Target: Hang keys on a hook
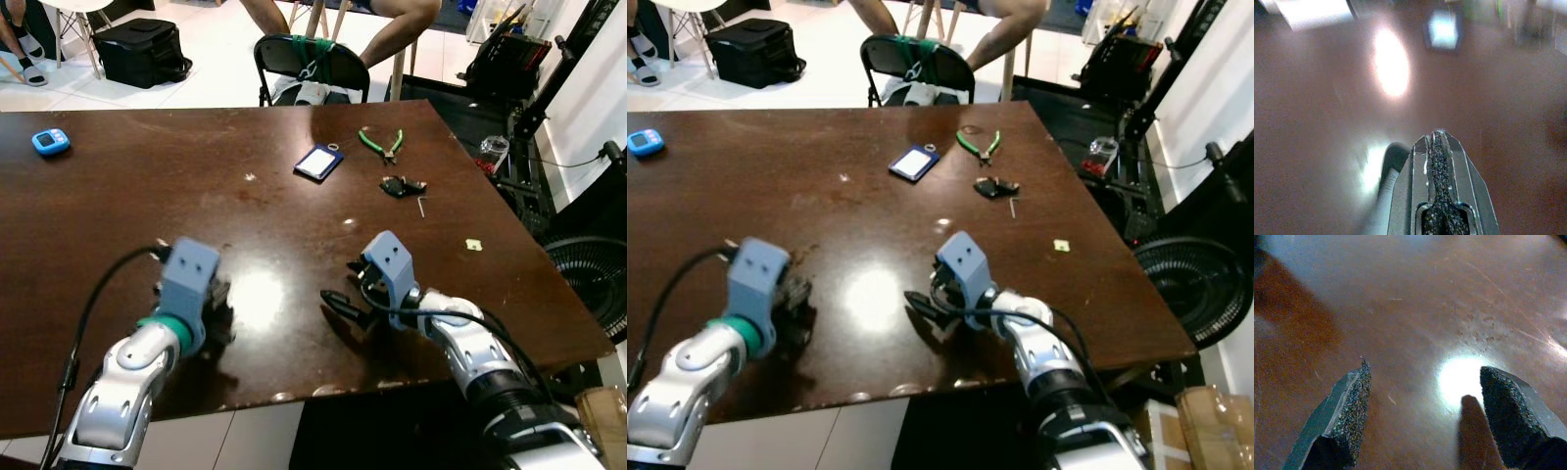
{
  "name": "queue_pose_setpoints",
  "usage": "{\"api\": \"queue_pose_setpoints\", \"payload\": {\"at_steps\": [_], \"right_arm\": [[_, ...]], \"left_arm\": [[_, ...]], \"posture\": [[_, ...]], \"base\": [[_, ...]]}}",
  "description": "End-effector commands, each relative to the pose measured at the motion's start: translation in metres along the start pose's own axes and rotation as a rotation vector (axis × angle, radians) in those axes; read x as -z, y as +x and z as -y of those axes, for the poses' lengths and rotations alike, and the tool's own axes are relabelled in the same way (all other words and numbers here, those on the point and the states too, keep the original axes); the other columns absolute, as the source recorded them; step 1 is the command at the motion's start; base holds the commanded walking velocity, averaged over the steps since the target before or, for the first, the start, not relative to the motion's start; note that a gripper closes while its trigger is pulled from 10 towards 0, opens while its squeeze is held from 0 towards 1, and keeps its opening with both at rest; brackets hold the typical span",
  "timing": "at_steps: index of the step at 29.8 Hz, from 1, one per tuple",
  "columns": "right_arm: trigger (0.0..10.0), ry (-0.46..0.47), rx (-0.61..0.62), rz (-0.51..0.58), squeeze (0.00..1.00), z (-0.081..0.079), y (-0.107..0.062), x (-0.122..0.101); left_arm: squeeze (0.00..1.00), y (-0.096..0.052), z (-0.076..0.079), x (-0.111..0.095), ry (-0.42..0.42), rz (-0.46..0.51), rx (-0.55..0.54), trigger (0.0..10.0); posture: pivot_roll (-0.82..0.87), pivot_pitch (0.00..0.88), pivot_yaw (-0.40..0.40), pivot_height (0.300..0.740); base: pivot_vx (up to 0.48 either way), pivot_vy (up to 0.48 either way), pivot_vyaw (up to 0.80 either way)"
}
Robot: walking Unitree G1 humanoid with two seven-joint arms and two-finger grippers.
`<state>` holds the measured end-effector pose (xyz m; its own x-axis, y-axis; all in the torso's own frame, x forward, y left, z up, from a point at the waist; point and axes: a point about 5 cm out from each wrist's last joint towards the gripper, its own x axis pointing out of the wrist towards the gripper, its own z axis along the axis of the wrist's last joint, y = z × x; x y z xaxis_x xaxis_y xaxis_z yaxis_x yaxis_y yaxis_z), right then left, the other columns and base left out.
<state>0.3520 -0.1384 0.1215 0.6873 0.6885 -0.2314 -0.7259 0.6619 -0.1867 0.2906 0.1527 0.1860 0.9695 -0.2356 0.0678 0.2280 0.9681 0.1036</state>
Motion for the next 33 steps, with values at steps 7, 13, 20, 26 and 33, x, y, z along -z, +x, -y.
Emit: {"api": "queue_pose_setpoints", "payload": {"at_steps": [7, 13, 20, 26, 33], "right_arm": [[10.0, 0.029, 0.094, 0.116, 0.0, 0.001, 0.003, -0.014], [10.0, 0.044, 0.16, 0.228, 0.0, -0.003, 0.005, -0.032], [10.0, 0.1, 0.303, 0.309, 0.0, 0.0, 0.002, -0.037], [10.0, 0.138, 0.525, 0.436, 0.0, 0.007, -0.021, -0.043], [10.0, 0.136, 0.53, 0.47, 0.0, 0.003, -0.017, -0.054]], "left_arm": [[0.0, 0.0, 0.016, -0.062, 0.167, 0.261, -0.079, 10.0], [0.0, -0.001, 0.011, -0.044, 0.228, 0.202, -0.122, 10.0], [0.0, -0.006, -0.001, -0.01, 0.181, 0.082, -0.221, 10.0], [0.0, -0.016, -0.016, 0.018, 0.131, 0.004, -0.305, 10.0], [0.0, -0.013, -0.016, 0.018, 0.118, 0.011, -0.314, 10.0]], "posture": [[-0.02, 0.08, 0.037, 0.74], [-0.02, 0.085, 0.048, 0.74], [-0.02, 0.089, 0.054, 0.74], [-0.04, 0.086, 0.075, 0.74], [-0.04, 0.076, 0.072, 0.74]], "base": [[0.0, 0.0, 0.0], [0.0, 0.0, 0.0], [0.0, 0.0, 0.0], [0.0, 0.0, 0.0], [-0.037, 0.0, 0.0]]}}
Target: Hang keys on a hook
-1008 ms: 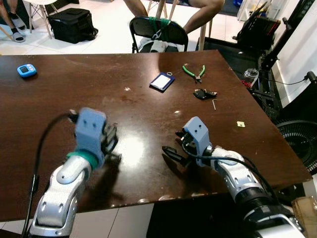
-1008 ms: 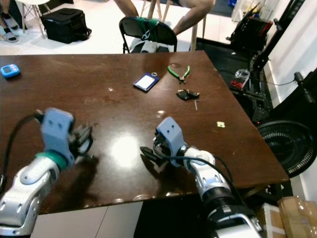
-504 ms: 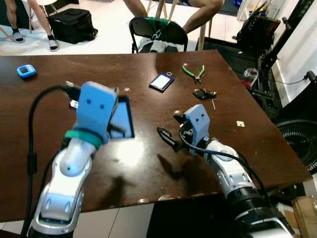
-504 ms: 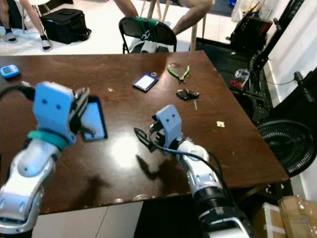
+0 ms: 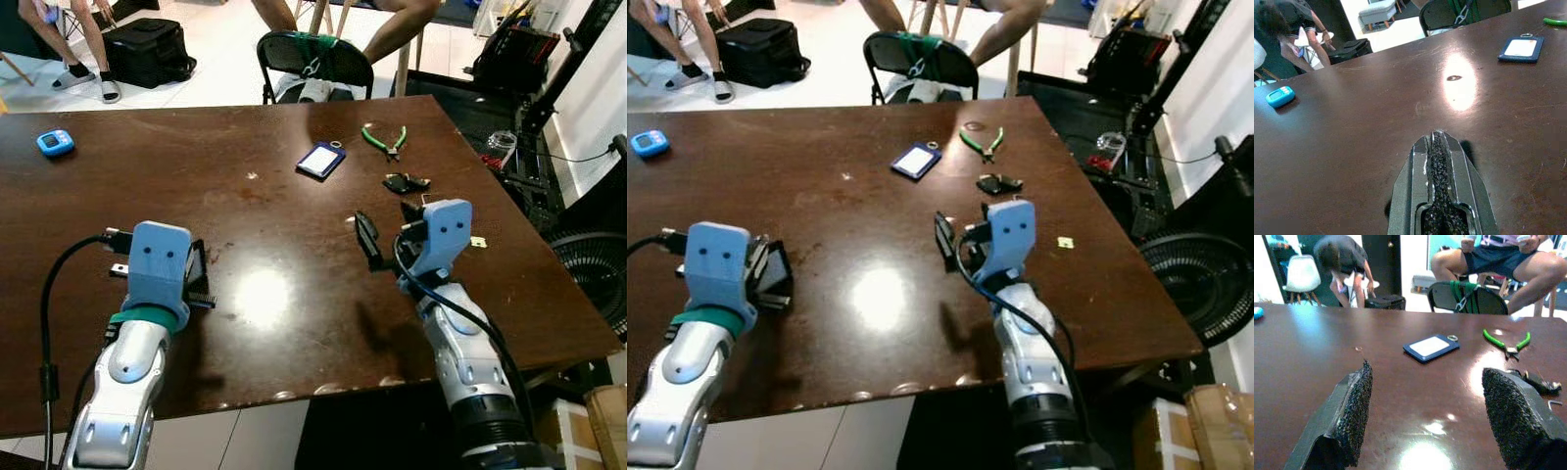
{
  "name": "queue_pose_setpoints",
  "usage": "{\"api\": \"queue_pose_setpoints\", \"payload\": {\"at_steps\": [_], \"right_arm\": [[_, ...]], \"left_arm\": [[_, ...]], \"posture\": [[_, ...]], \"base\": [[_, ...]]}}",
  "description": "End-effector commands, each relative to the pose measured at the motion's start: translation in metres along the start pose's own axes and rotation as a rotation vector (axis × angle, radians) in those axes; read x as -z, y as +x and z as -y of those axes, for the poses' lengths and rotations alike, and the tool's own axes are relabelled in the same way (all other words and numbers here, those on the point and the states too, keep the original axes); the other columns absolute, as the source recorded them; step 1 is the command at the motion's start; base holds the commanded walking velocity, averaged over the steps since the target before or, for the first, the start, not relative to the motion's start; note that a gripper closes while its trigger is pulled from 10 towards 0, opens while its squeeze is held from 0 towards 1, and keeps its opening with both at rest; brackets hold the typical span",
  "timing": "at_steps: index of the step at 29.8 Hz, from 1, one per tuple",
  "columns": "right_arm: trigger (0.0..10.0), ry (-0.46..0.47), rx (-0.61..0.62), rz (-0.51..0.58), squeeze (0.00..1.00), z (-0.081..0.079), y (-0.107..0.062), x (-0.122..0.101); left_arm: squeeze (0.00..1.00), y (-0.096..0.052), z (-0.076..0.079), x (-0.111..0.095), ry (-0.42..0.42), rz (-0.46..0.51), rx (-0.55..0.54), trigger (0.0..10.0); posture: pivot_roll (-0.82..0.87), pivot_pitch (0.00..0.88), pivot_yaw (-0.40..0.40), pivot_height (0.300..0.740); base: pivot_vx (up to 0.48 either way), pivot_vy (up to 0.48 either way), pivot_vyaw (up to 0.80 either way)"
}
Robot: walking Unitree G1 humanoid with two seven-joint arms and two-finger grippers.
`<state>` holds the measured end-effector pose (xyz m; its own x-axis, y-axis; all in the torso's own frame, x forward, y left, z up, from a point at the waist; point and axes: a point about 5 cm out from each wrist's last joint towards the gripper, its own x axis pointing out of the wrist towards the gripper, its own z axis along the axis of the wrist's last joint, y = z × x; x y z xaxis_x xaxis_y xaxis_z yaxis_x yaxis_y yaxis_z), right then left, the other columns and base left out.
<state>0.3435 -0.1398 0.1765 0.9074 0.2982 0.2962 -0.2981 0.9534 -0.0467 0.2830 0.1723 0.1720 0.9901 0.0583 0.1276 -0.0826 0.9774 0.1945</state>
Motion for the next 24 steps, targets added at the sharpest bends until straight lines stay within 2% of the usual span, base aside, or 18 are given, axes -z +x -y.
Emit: {"api": "queue_pose_setpoints", "payload": {"at_steps": [1, 9, 24], "right_arm": [[10.0, 0.015, -0.001, 0.003, 0.0, -0.004, 0.002, -0.001], [10.0, 0.008, -0.005, -0.012, 0.0, -0.012, 0.008, 0.0], [10.0, -0.004, -0.01, -0.033, 0.0, -0.016, 0.007, 0.002]], "left_arm": [[0.0, 0.0, 0.0, 0.003, -0.003, -0.005, -0.012, 10.0], [0.0, -0.001, 0.0, 0.006, -0.005, 0.011, -0.038, 10.0], [0.0, 0.0, 0.002, 0.008, -0.003, 0.015, -0.038, 10.0]], "posture": [[-0.04, 0.076, 0.072, 0.74], [-0.03, 0.071, 0.049, 0.74], [-0.03, 0.072, 0.053, 0.74]], "base": [[-0.259, 0.0, 0.0], [-0.303, 0.0, 0.0], [-0.352, 0.0, 0.0]]}}
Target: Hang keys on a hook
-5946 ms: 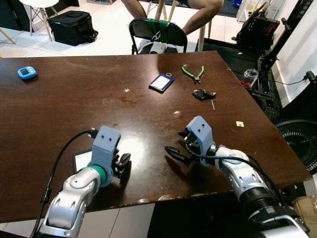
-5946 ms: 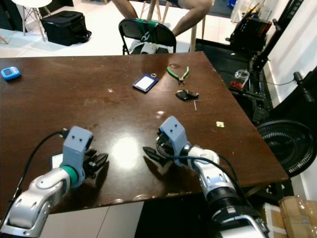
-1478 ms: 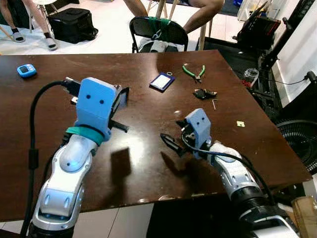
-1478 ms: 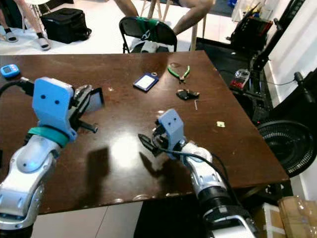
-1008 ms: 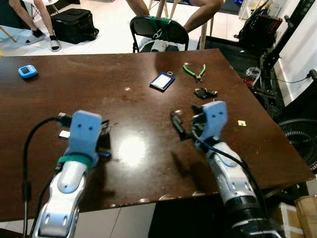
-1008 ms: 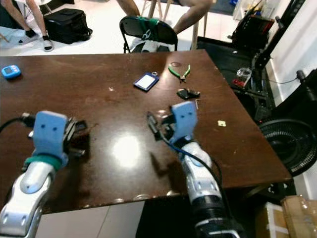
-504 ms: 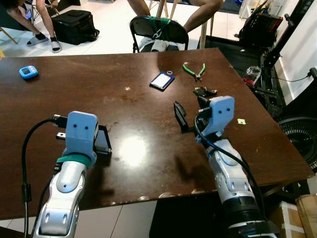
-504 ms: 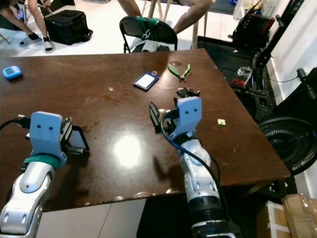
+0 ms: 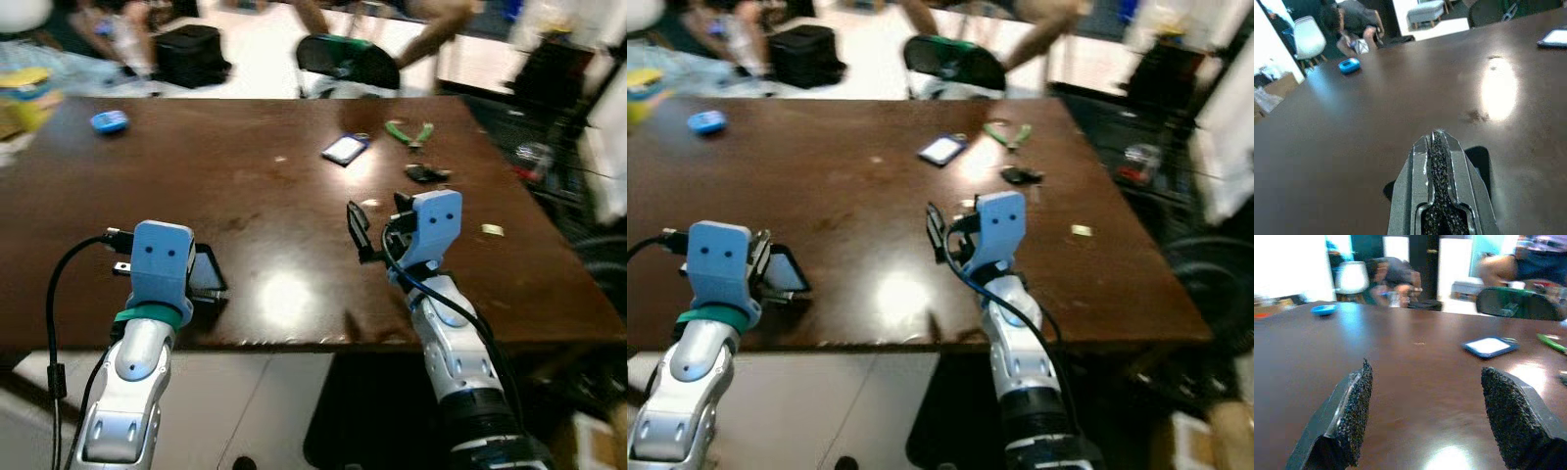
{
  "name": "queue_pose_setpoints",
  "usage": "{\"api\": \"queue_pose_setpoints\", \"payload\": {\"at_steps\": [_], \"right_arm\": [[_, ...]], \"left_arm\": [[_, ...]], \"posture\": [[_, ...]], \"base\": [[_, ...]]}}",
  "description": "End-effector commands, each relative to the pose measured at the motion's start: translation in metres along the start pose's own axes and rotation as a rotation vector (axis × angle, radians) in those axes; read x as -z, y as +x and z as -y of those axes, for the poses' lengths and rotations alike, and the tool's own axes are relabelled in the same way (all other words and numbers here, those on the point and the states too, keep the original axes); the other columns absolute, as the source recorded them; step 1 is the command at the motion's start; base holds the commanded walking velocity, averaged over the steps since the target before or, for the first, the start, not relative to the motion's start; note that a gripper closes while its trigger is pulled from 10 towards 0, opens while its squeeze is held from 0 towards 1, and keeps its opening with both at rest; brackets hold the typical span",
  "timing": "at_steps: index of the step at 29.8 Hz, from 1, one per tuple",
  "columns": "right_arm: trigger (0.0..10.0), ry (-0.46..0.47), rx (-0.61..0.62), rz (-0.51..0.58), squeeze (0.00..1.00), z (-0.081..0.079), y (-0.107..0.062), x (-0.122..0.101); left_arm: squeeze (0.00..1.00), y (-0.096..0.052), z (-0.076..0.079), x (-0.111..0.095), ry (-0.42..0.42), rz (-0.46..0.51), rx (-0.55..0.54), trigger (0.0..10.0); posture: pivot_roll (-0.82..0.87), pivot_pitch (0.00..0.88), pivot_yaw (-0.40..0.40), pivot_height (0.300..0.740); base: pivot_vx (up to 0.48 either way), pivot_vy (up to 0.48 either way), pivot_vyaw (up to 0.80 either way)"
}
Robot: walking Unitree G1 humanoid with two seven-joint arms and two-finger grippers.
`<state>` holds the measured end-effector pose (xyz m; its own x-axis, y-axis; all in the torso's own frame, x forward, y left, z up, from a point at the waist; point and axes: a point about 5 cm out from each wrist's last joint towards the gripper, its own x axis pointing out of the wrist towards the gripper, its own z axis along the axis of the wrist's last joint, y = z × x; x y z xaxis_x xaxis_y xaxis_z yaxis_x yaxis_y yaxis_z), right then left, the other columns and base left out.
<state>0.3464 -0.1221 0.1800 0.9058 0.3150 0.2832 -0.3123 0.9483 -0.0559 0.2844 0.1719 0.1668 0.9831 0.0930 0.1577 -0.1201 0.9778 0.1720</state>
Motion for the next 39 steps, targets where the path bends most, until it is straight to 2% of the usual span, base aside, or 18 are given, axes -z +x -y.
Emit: {"api": "queue_pose_setpoints", "payload": {"at_steps": [1, 27, 34, 39], "right_arm": [[10.0, 0.001, 0.007, -0.021, 0.0, 0.0, -0.002, 0.004], [10.0, -0.034, -0.019, -0.041, 0.0, -0.004, -0.002, 0.009], [10.0, -0.056, 0.018, -0.038, 0.0, 0.004, -0.001, 0.007], [10.0, -0.082, 0.044, 0.011, 0.0, 0.011, 0.002, -0.006]], "left_arm": [[0.0, 0.0, 0.0, 0.003, 0.014, -0.008, 0.002, 10.0], [0.0, 0.001, 0.002, 0.008, 0.018, -0.012, 0.009, 10.0], [0.0, 0.001, 0.007, 0.008, 0.014, -0.015, 0.039, 10.0], [0.0, 0.002, 0.02, 0.0, -0.035, -0.021, 0.109, 10.0]], "posture": [[-0.03, 0.072, 0.053, 0.74], [-0.03, 0.057, 0.048, 0.74], [-0.04, 0.047, 0.05, 0.74], [-0.04, 0.039, 0.051, 0.74]], "base": [[-0.379, 0.0, 0.0], [-0.371, 0.0, 0.0], [0.0, 0.0, 0.0], [0.0, 0.0, 0.78]]}}
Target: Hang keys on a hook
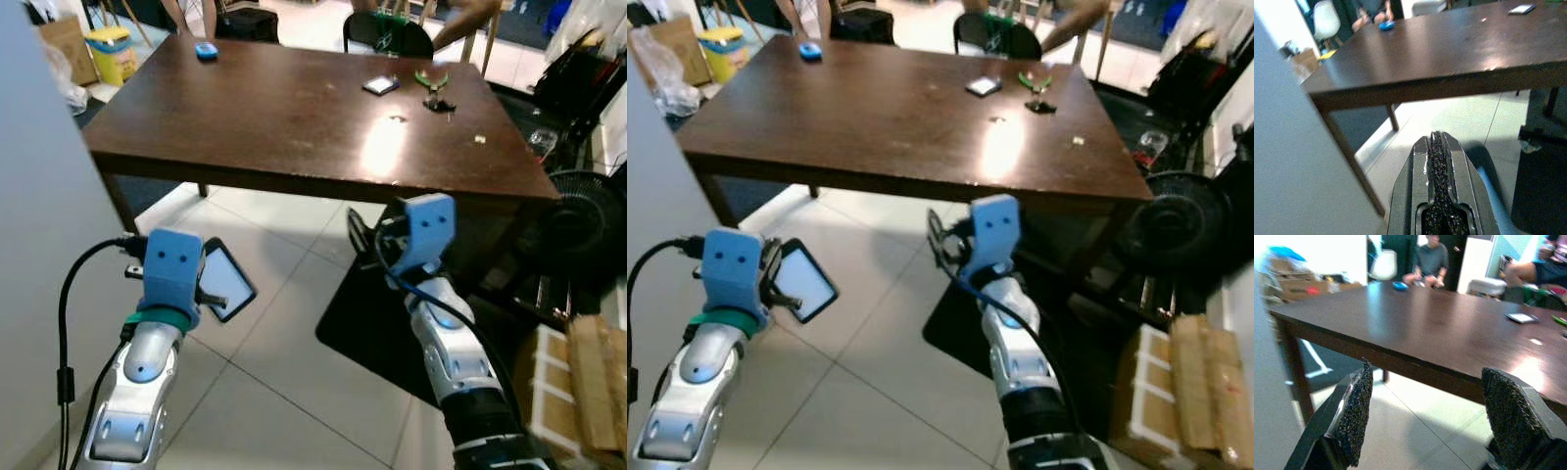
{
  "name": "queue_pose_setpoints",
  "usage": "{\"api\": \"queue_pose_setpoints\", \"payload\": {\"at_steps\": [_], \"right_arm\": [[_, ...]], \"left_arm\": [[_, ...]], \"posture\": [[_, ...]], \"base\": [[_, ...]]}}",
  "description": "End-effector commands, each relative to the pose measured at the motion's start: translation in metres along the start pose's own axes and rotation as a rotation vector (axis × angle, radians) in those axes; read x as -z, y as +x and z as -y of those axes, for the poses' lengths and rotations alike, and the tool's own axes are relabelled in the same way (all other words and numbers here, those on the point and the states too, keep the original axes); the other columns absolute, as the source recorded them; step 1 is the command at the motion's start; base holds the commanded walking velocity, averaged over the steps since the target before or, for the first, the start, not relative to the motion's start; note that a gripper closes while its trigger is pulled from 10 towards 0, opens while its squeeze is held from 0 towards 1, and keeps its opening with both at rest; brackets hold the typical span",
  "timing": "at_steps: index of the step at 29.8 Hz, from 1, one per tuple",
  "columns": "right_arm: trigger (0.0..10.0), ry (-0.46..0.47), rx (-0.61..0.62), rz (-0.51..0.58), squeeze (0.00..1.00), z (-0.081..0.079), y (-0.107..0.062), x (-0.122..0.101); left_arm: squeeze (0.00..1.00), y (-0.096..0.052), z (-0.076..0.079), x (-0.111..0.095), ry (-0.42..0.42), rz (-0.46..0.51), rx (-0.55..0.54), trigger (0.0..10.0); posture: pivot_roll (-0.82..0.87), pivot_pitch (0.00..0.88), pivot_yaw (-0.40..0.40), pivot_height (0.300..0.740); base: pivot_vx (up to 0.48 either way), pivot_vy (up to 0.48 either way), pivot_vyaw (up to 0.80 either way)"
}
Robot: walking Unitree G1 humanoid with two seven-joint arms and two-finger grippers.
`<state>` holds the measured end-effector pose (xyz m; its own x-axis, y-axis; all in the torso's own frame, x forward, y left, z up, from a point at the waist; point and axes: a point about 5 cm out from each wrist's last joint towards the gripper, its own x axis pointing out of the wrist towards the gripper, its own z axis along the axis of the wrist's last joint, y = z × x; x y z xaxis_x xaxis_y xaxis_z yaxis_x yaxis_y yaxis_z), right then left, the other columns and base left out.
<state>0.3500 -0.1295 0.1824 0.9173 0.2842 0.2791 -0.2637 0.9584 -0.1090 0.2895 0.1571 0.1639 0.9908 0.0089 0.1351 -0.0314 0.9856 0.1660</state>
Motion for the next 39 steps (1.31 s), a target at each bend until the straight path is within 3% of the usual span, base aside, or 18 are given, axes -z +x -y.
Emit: {"api": "queue_pose_setpoints", "payload": {"at_steps": [1, 2, 4, 8, 10, 18, 29, 39], "right_arm": [[10.0, -0.034, 0.014, 0.058, 0.0, 0.005, 0.005, -0.016], [10.0, -0.034, 0.014, 0.058, 0.0, 0.005, 0.005, -0.016], [10.0, -0.046, 0.015, 0.14, 0.0, 0.005, 0.013, -0.041], [10.0, -0.046, 0.012, 0.196, 0.0, 0.003, 0.018, -0.059], [10.0, -0.046, 0.012, 0.196, 0.0, 0.003, 0.018, -0.059], [10.0, -0.024, 0.0, 0.295, 0.0, -0.004, 0.022, -0.087], [10.0, -0.021, 0.003, 0.286, 0.0, -0.005, 0.02, -0.088], [10.0, 0.003, 0.018, 0.281, 0.0, -0.002, 0.018, -0.085]], "left_arm": [[0.0, 0.001, 0.013, -0.009, -0.044, -0.005, 0.057, 10.0], [0.0, 0.001, 0.013, -0.009, -0.044, -0.005, 0.057, 10.0], [0.0, 0.004, 0.029, -0.03, -0.081, 0.036, 0.126, 10.0], [0.0, 0.006, 0.037, -0.047, -0.09, 0.086, 0.168, 10.0], [0.0, 0.006, 0.037, -0.047, -0.09, 0.086, 0.168, 10.0], [0.0, 0.007, 0.041, -0.082, -0.115, 0.215, 0.196, 10.0], [0.0, 0.007, 0.039, -0.09, -0.107, 0.218, 0.2, 10.0], [0.0, 0.01, 0.039, -0.093, -0.101, 0.234, 0.193, 10.0]], "posture": [[-0.05, 0.039, 0.053, 0.74], [-0.05, 0.039, 0.053, 0.74], [-0.05, 0.039, 0.055, 0.74], [-0.05, 0.04, 0.057, 0.74], [-0.05, 0.04, 0.057, 0.74], [-0.05, 0.047, 0.062, 0.74], [-0.05, 0.051, 0.066, 0.74], [-0.05, 0.051, 0.066, 0.74]], "base": [[0.0, 0.0, 0.78], [0.0, 0.0, 0.78], [0.0, 0.0, 0.78], [0.0, 0.0, 0.78], [0.0, 0.0, 0.79], [0.0, 0.0, 0.78], [0.0, 0.0, 0.78], [0.319, 0.0, 0.08]]}}
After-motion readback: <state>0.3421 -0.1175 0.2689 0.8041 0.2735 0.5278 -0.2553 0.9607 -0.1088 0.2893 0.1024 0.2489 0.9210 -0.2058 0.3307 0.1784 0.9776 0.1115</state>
